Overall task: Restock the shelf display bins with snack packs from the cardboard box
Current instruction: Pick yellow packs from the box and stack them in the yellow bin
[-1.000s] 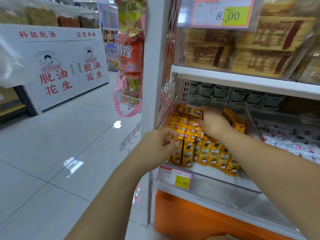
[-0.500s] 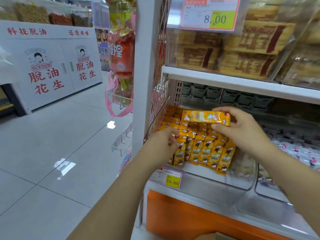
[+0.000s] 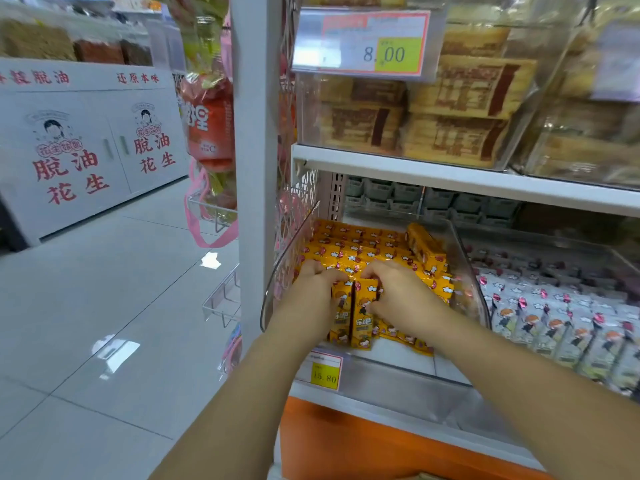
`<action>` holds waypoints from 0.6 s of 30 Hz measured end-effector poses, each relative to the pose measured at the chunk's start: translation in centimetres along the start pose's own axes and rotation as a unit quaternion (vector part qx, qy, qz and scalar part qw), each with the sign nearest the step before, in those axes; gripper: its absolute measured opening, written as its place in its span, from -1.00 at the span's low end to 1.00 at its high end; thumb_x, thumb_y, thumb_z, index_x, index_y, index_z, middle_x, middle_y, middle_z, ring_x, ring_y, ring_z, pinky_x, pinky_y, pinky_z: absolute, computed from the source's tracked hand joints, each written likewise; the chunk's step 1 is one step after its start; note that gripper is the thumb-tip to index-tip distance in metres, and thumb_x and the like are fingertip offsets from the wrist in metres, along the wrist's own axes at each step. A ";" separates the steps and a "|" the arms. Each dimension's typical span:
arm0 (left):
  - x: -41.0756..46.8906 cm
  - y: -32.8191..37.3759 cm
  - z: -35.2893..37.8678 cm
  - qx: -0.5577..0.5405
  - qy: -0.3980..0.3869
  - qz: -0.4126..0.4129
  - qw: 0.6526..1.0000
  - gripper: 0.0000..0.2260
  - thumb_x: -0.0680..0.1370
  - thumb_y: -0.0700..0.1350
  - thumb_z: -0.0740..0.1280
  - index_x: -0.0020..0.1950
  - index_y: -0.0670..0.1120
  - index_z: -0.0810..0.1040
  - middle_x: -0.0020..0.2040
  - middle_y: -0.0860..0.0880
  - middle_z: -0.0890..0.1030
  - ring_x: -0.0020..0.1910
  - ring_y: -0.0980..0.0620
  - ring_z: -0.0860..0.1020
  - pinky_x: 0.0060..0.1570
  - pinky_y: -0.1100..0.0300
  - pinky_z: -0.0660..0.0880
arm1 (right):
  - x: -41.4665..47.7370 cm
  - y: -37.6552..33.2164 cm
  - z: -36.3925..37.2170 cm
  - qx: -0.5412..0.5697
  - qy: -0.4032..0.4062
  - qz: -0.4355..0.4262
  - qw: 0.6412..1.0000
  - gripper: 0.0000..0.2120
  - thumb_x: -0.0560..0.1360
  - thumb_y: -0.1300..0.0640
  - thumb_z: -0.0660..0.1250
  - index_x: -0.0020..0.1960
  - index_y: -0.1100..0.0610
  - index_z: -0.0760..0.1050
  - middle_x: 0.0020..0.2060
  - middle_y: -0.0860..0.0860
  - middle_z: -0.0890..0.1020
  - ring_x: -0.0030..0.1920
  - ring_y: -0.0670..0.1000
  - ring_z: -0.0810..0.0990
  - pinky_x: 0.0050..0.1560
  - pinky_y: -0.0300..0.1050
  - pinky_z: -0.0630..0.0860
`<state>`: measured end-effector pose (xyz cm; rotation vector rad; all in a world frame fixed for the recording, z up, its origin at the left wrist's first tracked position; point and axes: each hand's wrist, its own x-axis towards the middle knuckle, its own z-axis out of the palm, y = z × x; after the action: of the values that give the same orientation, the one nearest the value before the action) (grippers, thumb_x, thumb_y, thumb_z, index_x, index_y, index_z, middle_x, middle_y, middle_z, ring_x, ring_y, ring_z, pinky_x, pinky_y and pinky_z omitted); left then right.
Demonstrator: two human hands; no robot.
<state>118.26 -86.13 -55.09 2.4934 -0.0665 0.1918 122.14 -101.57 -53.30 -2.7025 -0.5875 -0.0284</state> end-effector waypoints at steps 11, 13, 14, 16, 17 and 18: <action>0.1 0.2 -0.1 0.022 0.001 0.077 0.997 -0.64 0.58 -0.20 0.27 0.36 0.08 0.46 0.25 0.04 0.33 -0.09 0.07 0.46 0.03 0.16 0.49 | 0.5 2.8 -5.1 -0.251 0.100 0.083 0.959 -0.50 0.51 -0.16 0.28 0.41 -0.16 0.26 0.33 -0.02 0.43 0.38 0.11 0.31 0.36 0.13 0.23; 0.0 0.5 0.1 0.028 -0.001 0.079 0.996 -0.64 0.59 -0.18 0.27 0.36 0.08 0.45 0.27 0.04 0.32 -0.08 0.08 0.46 0.03 0.16 0.48 | 1.3 3.6 -5.3 -0.265 0.027 0.131 0.955 -0.50 0.55 -0.17 0.21 0.45 -0.18 0.17 0.39 0.00 0.37 0.43 0.16 0.23 0.43 0.29 0.04; 0.0 0.6 0.1 0.027 0.000 0.080 0.996 -0.64 0.59 -0.17 0.27 0.37 0.08 0.45 0.28 0.04 0.32 -0.08 0.07 0.47 0.03 0.16 0.48 | 1.6 3.8 -5.3 -0.270 0.011 0.138 0.953 -0.53 0.57 -0.15 0.18 0.45 -0.19 0.17 0.37 0.01 0.38 0.43 0.17 0.24 0.43 0.34 -0.02; 0.1 0.9 -0.1 0.018 0.001 0.077 0.997 -0.64 0.59 -0.18 0.27 0.38 0.06 0.44 0.29 0.04 0.31 -0.05 0.04 0.48 0.04 0.13 0.49 | 1.7 3.8 -5.5 -0.281 0.025 0.131 0.950 -0.59 0.59 -0.11 0.17 0.41 -0.20 0.21 0.28 0.02 0.45 0.38 0.16 0.30 0.44 0.35 -0.09; 0.2 0.9 -0.1 0.014 0.002 0.076 0.997 -0.64 0.59 -0.19 0.27 0.37 0.05 0.44 0.30 0.03 0.32 -0.02 0.02 0.50 0.06 0.10 0.49 | 1.5 3.8 -5.6 -0.273 0.043 0.123 0.953 -0.61 0.59 -0.08 0.18 0.40 -0.20 0.22 0.23 0.02 0.49 0.34 0.15 0.36 0.44 0.33 -0.07; 0.3 0.9 -0.1 0.011 0.004 0.074 0.997 -0.64 0.59 -0.19 0.28 0.37 0.04 0.45 0.31 0.03 0.32 0.00 0.00 0.50 0.07 0.07 0.50 | 1.2 3.6 -5.6 -0.249 0.063 0.113 0.960 -0.63 0.59 -0.05 0.17 0.38 -0.21 0.23 0.18 0.03 0.52 0.27 0.13 0.43 0.45 0.30 0.03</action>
<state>118.42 -86.78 -54.41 2.5102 -0.2480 0.2657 124.99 -106.19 -49.25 -3.2051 -0.2509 -0.3276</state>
